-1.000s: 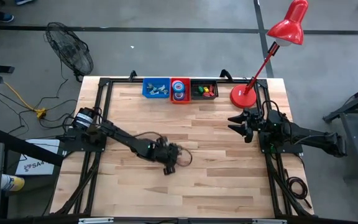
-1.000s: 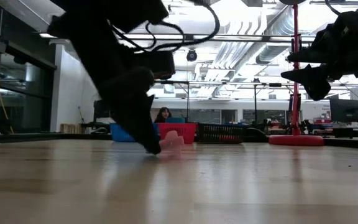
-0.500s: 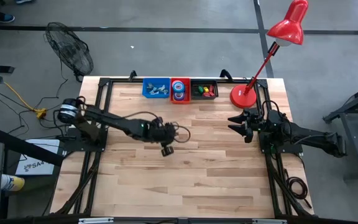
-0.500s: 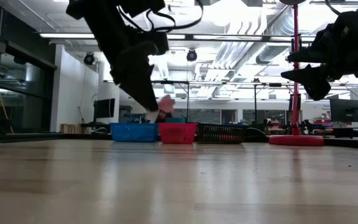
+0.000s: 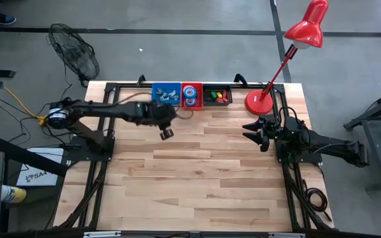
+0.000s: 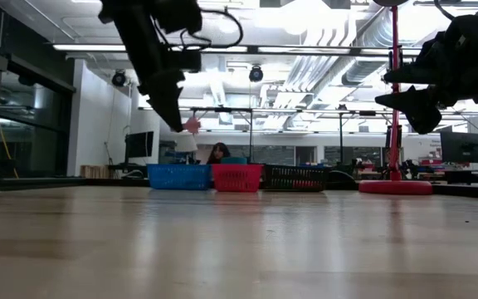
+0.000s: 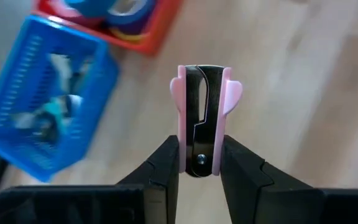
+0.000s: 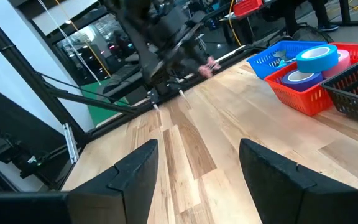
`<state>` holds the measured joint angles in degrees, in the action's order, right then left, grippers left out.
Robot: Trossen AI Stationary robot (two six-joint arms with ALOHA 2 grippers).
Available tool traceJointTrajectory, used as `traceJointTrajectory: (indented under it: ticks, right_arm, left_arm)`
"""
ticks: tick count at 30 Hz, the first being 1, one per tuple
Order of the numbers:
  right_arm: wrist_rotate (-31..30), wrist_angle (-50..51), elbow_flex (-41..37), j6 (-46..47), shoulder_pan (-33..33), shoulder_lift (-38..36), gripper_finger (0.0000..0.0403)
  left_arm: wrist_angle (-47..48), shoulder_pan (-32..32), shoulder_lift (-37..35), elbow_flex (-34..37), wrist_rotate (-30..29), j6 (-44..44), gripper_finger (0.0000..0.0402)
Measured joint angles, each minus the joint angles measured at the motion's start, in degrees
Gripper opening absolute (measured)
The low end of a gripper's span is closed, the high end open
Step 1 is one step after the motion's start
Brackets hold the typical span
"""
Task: Pick and place Stapler, Stapler remover, tape
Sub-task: Put the pink staple remover into the blue basket
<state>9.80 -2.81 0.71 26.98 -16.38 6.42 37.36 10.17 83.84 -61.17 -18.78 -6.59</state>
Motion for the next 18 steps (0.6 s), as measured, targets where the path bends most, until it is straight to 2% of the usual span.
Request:
traceJointTrajectory:
  ticks: [12, 18]
  right_arm:
    - [0.0, 0.0, 0.0, 0.0, 0.0, 0.0, 0.0216]
    - [0.0, 0.0, 0.0, 0.0, 0.0, 0.0, 0.0216]
  left_arm:
    - [-2.3, 19.8, -0.1, 0.0, 4.1, 19.5, 0.0083]
    - [-7.8, 27.1, 1.5, 0.0, 7.2, 28.3, 0.0083]
